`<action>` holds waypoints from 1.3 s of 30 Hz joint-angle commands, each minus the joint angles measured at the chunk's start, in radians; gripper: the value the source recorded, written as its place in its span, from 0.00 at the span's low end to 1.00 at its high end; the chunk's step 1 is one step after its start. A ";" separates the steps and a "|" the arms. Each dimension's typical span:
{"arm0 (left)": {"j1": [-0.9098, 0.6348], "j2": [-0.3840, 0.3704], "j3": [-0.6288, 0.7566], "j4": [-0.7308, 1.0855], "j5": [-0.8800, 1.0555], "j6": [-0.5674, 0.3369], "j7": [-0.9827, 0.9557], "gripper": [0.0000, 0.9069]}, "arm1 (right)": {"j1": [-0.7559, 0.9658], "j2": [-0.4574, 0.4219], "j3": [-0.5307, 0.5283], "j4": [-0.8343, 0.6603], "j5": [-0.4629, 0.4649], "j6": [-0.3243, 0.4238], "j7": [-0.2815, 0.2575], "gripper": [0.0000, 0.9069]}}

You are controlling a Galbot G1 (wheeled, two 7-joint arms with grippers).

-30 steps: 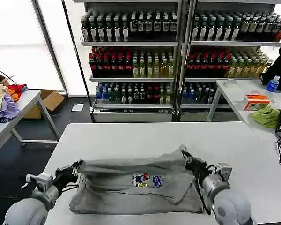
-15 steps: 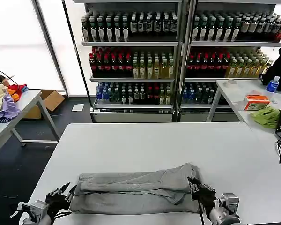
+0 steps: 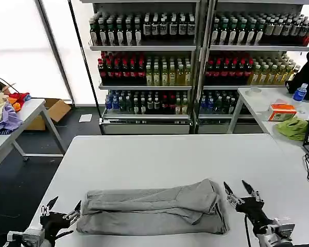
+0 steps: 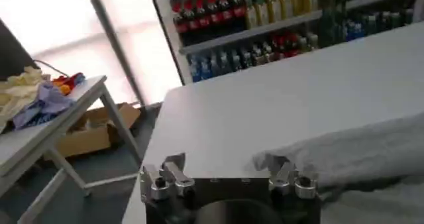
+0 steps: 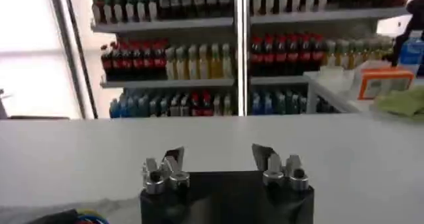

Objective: Fold and organize the clothes.

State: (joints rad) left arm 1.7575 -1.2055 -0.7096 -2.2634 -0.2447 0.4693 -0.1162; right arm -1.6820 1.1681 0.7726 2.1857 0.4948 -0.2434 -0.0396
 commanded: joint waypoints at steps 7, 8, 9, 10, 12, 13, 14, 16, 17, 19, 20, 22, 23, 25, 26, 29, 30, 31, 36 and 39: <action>-0.080 -0.217 0.255 0.140 -0.011 -0.107 -0.202 1.00 | -0.050 0.023 0.075 -0.036 -0.046 0.122 -0.124 1.00; -0.081 -0.218 0.256 0.146 -0.008 -0.106 -0.202 1.00 | -0.050 0.024 0.072 -0.036 -0.050 0.122 -0.125 1.00; -0.087 -0.224 0.255 0.154 -0.006 -0.103 -0.202 0.98 | -0.049 0.027 0.059 -0.035 -0.055 0.121 -0.121 1.00; -0.094 -0.227 0.253 0.177 -0.007 -0.094 -0.209 0.89 | -0.048 0.028 0.048 -0.035 -0.055 0.120 -0.119 1.00; -0.100 -0.231 0.248 0.193 -0.006 -0.073 -0.212 0.57 | -0.042 0.029 0.036 -0.040 -0.059 0.115 -0.110 1.00; -0.104 -0.233 0.245 0.207 -0.009 -0.069 -0.220 0.42 | -0.034 0.028 0.030 -0.049 -0.058 0.114 -0.107 1.00; -0.107 -0.237 0.244 0.213 -0.010 -0.069 -0.225 0.12 | -0.030 0.027 0.027 -0.053 -0.058 0.114 -0.104 1.00; -0.105 -0.244 0.244 0.220 -0.007 -0.071 -0.228 0.01 | -0.026 0.022 0.020 -0.060 -0.058 0.114 -0.099 1.00; -0.103 -0.246 0.245 0.219 -0.007 -0.070 -0.229 0.01 | -0.025 0.022 0.020 -0.061 -0.057 0.115 -0.098 1.00; -0.095 -0.261 0.251 0.213 -0.001 -0.070 -0.228 0.01 | -0.024 0.021 0.017 -0.060 -0.054 0.115 -0.095 1.00; -0.091 -0.268 0.254 0.212 0.001 -0.072 -0.227 0.01 | -0.024 0.021 0.017 -0.060 -0.054 0.115 -0.095 1.00; -0.085 -0.280 0.261 0.209 0.008 -0.075 -0.224 0.01 | -0.024 0.020 0.018 -0.059 -0.054 0.117 -0.092 1.00; -0.084 -0.284 0.263 0.207 0.008 -0.077 -0.224 0.01 | -0.024 0.020 0.018 -0.058 -0.053 0.117 -0.091 1.00; -0.082 -0.297 0.267 0.209 0.022 -0.085 -0.216 0.01 | -0.025 0.019 0.018 -0.059 -0.050 0.119 -0.087 1.00; -0.083 -0.301 0.272 0.213 0.029 -0.092 -0.214 0.00 | -0.025 0.020 0.018 -0.059 -0.050 0.119 -0.086 1.00; -0.092 -0.332 0.281 0.239 0.083 -0.115 -0.203 0.01 | -0.025 0.020 0.011 -0.059 -0.022 0.113 -0.073 1.00; -0.094 -0.338 0.281 0.245 0.095 -0.128 -0.197 0.01 | -0.025 0.022 0.009 -0.058 -0.021 0.112 -0.073 1.00; -0.095 -0.344 0.278 0.255 0.114 -0.137 -0.194 0.01 | -0.025 0.022 0.006 -0.057 -0.022 0.113 -0.072 1.00; -0.092 -0.340 0.253 0.263 0.114 -0.180 -0.179 0.01 | -0.024 0.015 -0.003 -0.053 -0.023 0.113 -0.071 1.00; -0.095 -0.321 0.204 0.229 0.062 -0.197 -0.168 0.01 | -0.022 0.013 0.000 -0.049 -0.020 0.112 -0.069 1.00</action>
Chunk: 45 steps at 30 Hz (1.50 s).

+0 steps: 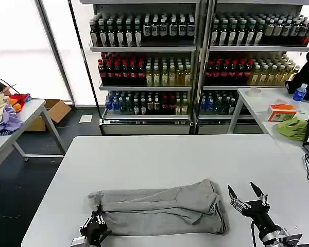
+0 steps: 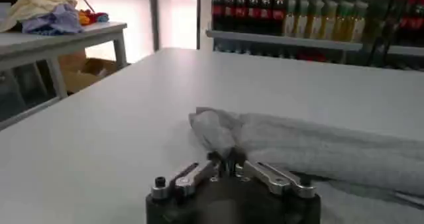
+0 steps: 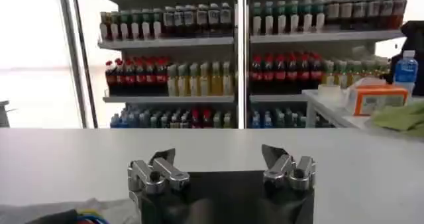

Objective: Fold and organize the clothes.

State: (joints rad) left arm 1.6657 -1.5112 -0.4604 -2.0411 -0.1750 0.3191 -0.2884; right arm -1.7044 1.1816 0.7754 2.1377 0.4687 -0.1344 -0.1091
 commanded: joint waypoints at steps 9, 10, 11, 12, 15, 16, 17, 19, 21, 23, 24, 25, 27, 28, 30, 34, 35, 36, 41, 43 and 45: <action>0.002 0.171 -0.509 -0.049 -0.254 -0.052 0.114 0.01 | 0.001 -0.005 -0.007 0.013 0.011 -0.005 0.007 1.00; 0.002 0.182 -0.541 -0.026 -0.291 -0.047 0.128 0.01 | 0.002 -0.004 -0.008 0.016 0.011 -0.007 0.008 1.00; 0.001 0.238 -0.600 0.004 -0.318 -0.041 0.147 0.01 | 0.003 -0.004 -0.010 0.020 0.011 -0.010 0.008 1.00; 0.000 0.257 -0.639 0.020 -0.333 -0.039 0.152 0.01 | 0.003 -0.005 -0.010 0.023 0.011 -0.011 0.009 1.00; 0.002 0.372 -0.741 0.035 -0.465 -0.005 0.165 0.01 | 0.007 -0.005 -0.013 0.032 0.010 -0.017 0.011 1.00; 0.004 0.387 -0.751 0.025 -0.479 0.004 0.165 0.01 | 0.007 -0.005 -0.013 0.033 0.010 -0.018 0.011 1.00; 0.008 0.416 -0.760 0.007 -0.496 0.015 0.166 0.01 | 0.008 -0.004 -0.012 0.037 0.010 -0.018 0.013 1.00; 0.013 0.436 -0.756 -0.028 -0.505 0.030 0.162 0.01 | 0.007 -0.001 -0.009 0.042 0.010 -0.018 0.014 1.00; 0.022 0.429 -0.724 -0.108 -0.523 0.045 0.141 0.01 | 0.000 0.002 -0.006 0.047 0.010 -0.018 0.015 1.00; 0.033 0.394 -0.657 -0.214 -0.537 0.058 0.116 0.01 | -0.016 0.005 -0.001 0.052 0.009 -0.013 0.013 1.00; 0.042 0.371 -0.609 -0.260 -0.537 0.060 0.106 0.01 | -0.022 0.006 0.000 0.052 0.009 -0.011 0.013 1.00; 0.047 0.339 -0.550 -0.322 -0.536 0.064 0.092 0.01 | -0.028 0.008 0.001 0.052 0.009 -0.010 0.013 1.00; 0.044 0.310 -0.376 -0.400 -0.532 0.090 0.059 0.01 | -0.034 0.010 0.002 0.051 0.009 -0.007 0.013 1.00; 0.036 0.304 -0.292 -0.414 -0.530 0.104 0.039 0.01 | -0.036 0.010 0.003 0.052 0.008 -0.007 0.013 1.00; 0.000 0.297 -0.109 -0.417 -0.501 0.118 -0.015 0.01 | -0.037 0.011 0.004 0.051 0.008 -0.005 0.012 1.00; -0.038 0.280 0.148 -0.388 -0.350 0.108 -0.011 0.01 | -0.026 0.017 0.007 0.035 0.008 -0.007 0.014 1.00; -0.042 0.279 0.178 -0.374 -0.337 0.108 -0.010 0.01 | -0.026 0.017 0.008 0.034 0.008 -0.006 0.013 1.00; -0.051 0.280 0.236 -0.344 -0.328 0.107 0.001 0.01 | -0.026 0.018 0.008 0.033 0.008 -0.006 0.014 1.00; -0.106 0.266 0.320 -0.217 -0.296 0.091 0.007 0.01 | -0.035 0.029 0.011 0.035 0.005 -0.006 0.012 1.00; -0.130 0.255 0.335 -0.162 -0.284 0.092 0.023 0.01 | -0.037 0.034 0.018 0.033 0.004 -0.006 0.013 1.00; -0.139 0.252 0.355 -0.130 -0.272 0.105 0.040 0.01 | -0.038 0.033 0.022 0.033 0.003 -0.006 0.013 1.00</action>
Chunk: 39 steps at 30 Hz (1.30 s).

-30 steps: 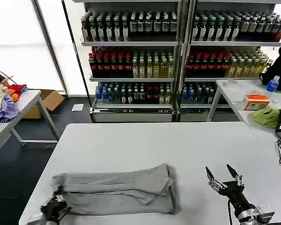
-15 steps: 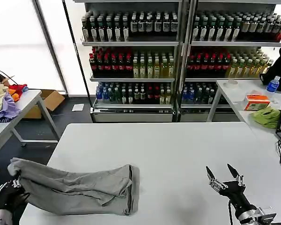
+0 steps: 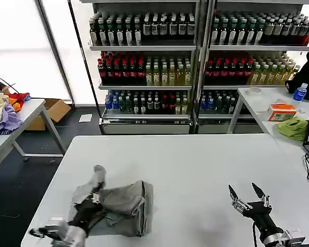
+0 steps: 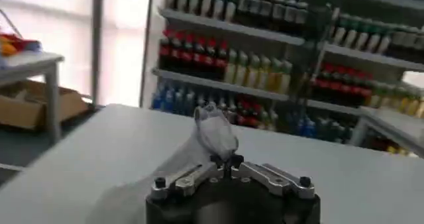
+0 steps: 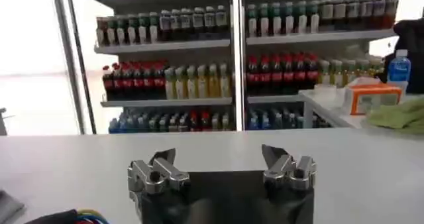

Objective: Fold and organize the clothes.

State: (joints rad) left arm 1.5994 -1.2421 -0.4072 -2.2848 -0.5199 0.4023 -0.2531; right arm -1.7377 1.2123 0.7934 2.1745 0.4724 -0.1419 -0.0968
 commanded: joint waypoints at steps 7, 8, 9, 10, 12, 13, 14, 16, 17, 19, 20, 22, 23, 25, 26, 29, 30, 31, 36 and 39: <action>-0.078 -0.068 0.351 0.136 0.070 0.101 0.025 1.00 | -0.001 0.006 0.012 0.026 0.000 -0.020 -0.002 1.00; -0.075 -0.071 0.346 0.133 0.068 0.101 0.025 1.00 | 0.002 0.004 0.011 0.024 0.001 -0.024 -0.003 1.00; -0.071 -0.073 0.337 0.124 0.065 0.102 0.026 1.00 | 0.007 0.002 0.007 0.018 0.000 -0.024 -0.002 1.00; -0.071 -0.075 0.328 0.112 0.062 0.103 0.024 1.00 | 0.012 0.002 0.002 0.011 -0.002 -0.025 -0.001 1.00; -0.074 -0.078 0.292 0.081 0.046 0.106 0.026 1.00 | 0.020 0.004 -0.010 0.006 -0.007 -0.027 -0.001 1.00; -0.076 -0.080 0.267 0.054 0.029 0.108 0.032 1.00 | 0.020 0.005 -0.014 0.009 -0.007 -0.029 -0.001 1.00; -0.071 -0.085 0.205 0.014 0.007 0.107 0.067 1.00 | 0.020 0.007 -0.017 0.012 -0.007 -0.031 -0.004 1.00; -0.064 -0.095 0.139 -0.034 -0.044 0.108 0.063 1.00 | 0.015 0.009 -0.019 0.019 -0.006 -0.034 -0.017 1.00; -0.054 -0.096 0.096 -0.092 -0.066 0.107 0.067 1.00 | 0.013 0.009 -0.021 0.020 -0.006 -0.034 -0.019 1.00; -0.030 -0.094 0.000 -0.171 -0.090 0.104 0.103 1.00 | 0.014 0.011 -0.023 0.018 -0.008 -0.033 -0.019 1.00; -0.023 -0.089 -0.099 -0.198 -0.109 0.102 0.116 1.00 | 0.014 0.011 -0.024 0.017 -0.008 -0.032 -0.018 1.00; -0.022 -0.076 -0.258 -0.208 -0.119 0.100 0.140 1.00 | 0.015 0.010 -0.024 0.014 -0.007 -0.031 -0.017 1.00; -0.023 -0.072 -0.314 -0.165 -0.108 0.099 0.158 1.00 | 0.016 0.009 -0.024 0.012 -0.007 -0.030 -0.014 1.00; -0.016 -0.065 -0.486 -0.079 -0.059 0.101 0.168 1.00 | 0.016 0.010 -0.027 0.007 -0.008 -0.026 -0.011 1.00; -0.006 -0.063 -0.503 -0.056 -0.034 0.096 0.175 1.00 | 0.015 0.011 -0.030 0.005 -0.009 -0.024 -0.010 1.00; 0.039 -0.059 -0.505 0.051 0.100 0.060 0.203 1.00 | 0.014 0.011 -0.038 0.000 -0.016 -0.019 -0.010 1.00; 0.051 -0.062 -0.497 0.069 0.134 0.051 0.204 1.00 | 0.015 0.012 -0.041 0.001 -0.017 -0.019 -0.010 1.00; 0.056 -0.066 -0.456 0.106 0.141 0.047 0.201 1.00 | 0.018 0.012 -0.044 0.001 -0.018 -0.019 -0.010 1.00; 0.047 -0.107 -0.342 0.156 0.218 0.044 0.206 1.00 | 0.032 0.012 -0.052 0.008 -0.027 -0.025 -0.007 1.00; 0.046 -0.125 -0.249 0.159 0.214 0.035 0.219 1.00 | 0.040 0.007 -0.048 0.008 -0.026 -0.029 -0.005 1.00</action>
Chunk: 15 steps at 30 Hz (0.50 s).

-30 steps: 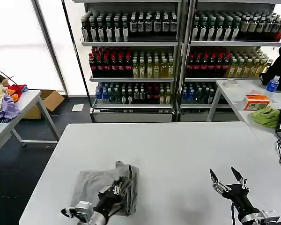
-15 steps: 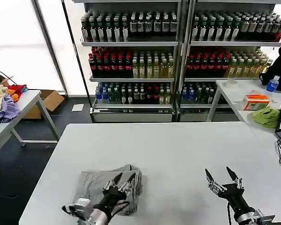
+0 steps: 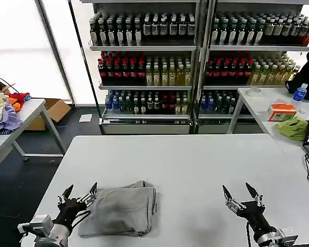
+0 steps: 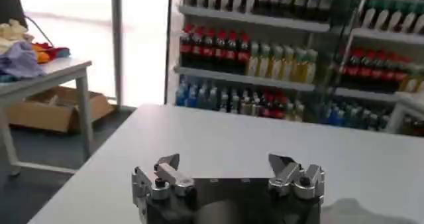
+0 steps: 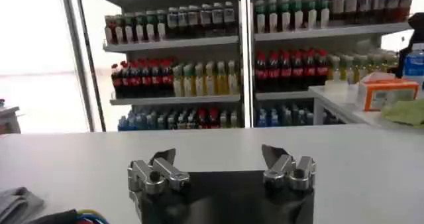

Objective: Fold and organize the clothes.

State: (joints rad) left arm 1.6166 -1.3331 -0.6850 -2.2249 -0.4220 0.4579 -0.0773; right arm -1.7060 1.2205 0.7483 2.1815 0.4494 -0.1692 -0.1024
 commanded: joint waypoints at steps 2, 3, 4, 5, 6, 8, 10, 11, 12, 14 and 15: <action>0.018 -0.047 0.084 0.128 0.117 -0.016 0.041 1.00 | 0.020 -0.003 0.001 0.004 0.000 -0.008 0.002 1.00; 0.014 -0.052 0.100 0.134 0.117 -0.013 0.038 1.00 | 0.024 -0.004 0.002 0.007 0.000 -0.012 0.002 1.00; 0.014 -0.055 0.113 0.139 0.112 -0.010 0.036 1.00 | 0.028 -0.005 0.004 0.009 0.001 -0.014 0.002 1.00; 0.016 -0.057 0.124 0.137 0.099 -0.004 0.034 1.00 | 0.029 -0.006 0.005 0.010 0.002 -0.015 0.003 1.00; 0.018 -0.060 0.130 0.133 0.092 0.000 0.032 1.00 | 0.031 -0.006 0.006 0.011 0.003 -0.018 0.004 1.00; 0.021 -0.063 0.137 0.137 0.092 0.000 0.034 1.00 | 0.035 -0.006 0.006 0.009 0.003 -0.018 0.004 1.00; 0.017 -0.067 0.131 0.158 0.088 -0.002 0.037 0.98 | 0.037 -0.004 0.004 0.008 0.003 -0.018 0.004 1.00; 0.013 -0.068 0.126 0.168 0.079 -0.002 0.035 0.93 | 0.038 -0.002 0.003 0.008 0.003 -0.018 0.004 1.00; 0.011 -0.068 0.121 0.176 0.074 -0.001 0.034 0.81 | 0.038 -0.001 0.002 0.009 0.003 -0.018 0.004 1.00; 0.009 -0.064 0.110 0.187 0.074 -0.008 0.035 0.72 | 0.039 -0.001 -0.001 0.010 0.003 -0.018 0.003 1.00; 0.008 -0.062 0.105 0.188 0.071 -0.010 0.030 0.61 | 0.040 -0.001 -0.003 0.009 0.003 -0.018 0.003 1.00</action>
State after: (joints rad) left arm 1.6229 -1.3837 -0.6015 -2.0979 -0.3589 0.4528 -0.0521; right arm -1.6732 1.2197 0.7456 2.1902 0.4520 -0.1836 -0.0994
